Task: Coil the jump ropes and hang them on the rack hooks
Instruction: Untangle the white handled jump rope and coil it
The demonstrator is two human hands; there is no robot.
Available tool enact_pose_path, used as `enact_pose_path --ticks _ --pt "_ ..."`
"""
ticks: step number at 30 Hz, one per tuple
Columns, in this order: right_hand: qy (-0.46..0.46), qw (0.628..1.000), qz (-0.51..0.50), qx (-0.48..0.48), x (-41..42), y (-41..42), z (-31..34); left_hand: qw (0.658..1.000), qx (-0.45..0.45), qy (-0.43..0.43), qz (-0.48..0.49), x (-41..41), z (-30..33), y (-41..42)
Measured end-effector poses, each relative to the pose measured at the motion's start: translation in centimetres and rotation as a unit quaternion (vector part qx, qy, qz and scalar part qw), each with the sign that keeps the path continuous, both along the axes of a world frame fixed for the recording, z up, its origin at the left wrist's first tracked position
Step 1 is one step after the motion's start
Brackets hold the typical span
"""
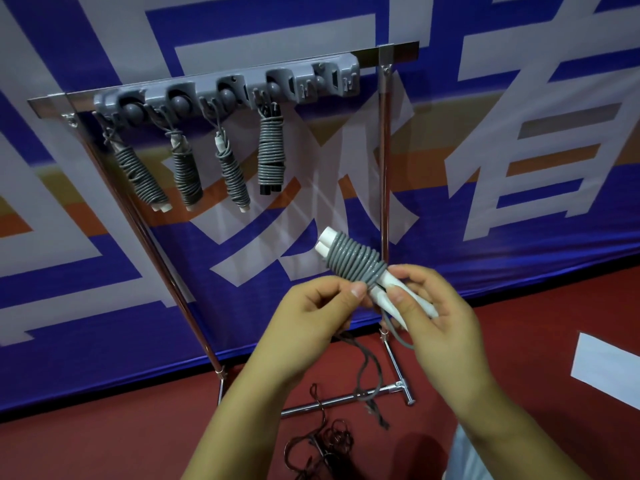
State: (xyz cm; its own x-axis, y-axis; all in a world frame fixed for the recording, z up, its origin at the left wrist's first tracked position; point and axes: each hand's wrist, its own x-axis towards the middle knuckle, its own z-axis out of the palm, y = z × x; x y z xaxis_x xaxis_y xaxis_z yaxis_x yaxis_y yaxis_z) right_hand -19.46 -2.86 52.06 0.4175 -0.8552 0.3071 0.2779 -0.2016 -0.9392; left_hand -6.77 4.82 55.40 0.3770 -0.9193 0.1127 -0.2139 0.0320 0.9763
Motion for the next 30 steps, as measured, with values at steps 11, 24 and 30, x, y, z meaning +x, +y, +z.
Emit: enact_pose_path --ticks 11,24,30 --pt "-0.048 0.993 0.027 0.106 0.3 0.4 0.6 0.994 0.042 -0.029 -0.093 1.2 -0.2 0.5" --pt "-0.094 0.961 0.117 0.234 -0.2 0.2 2.7 0.996 -0.058 -0.062 0.011 0.8 0.2 0.6" --pt "-0.111 0.886 0.233 0.384 -0.2 0.2 3.5 0.985 -0.116 0.091 -0.086 1.8 -0.1 -0.2"
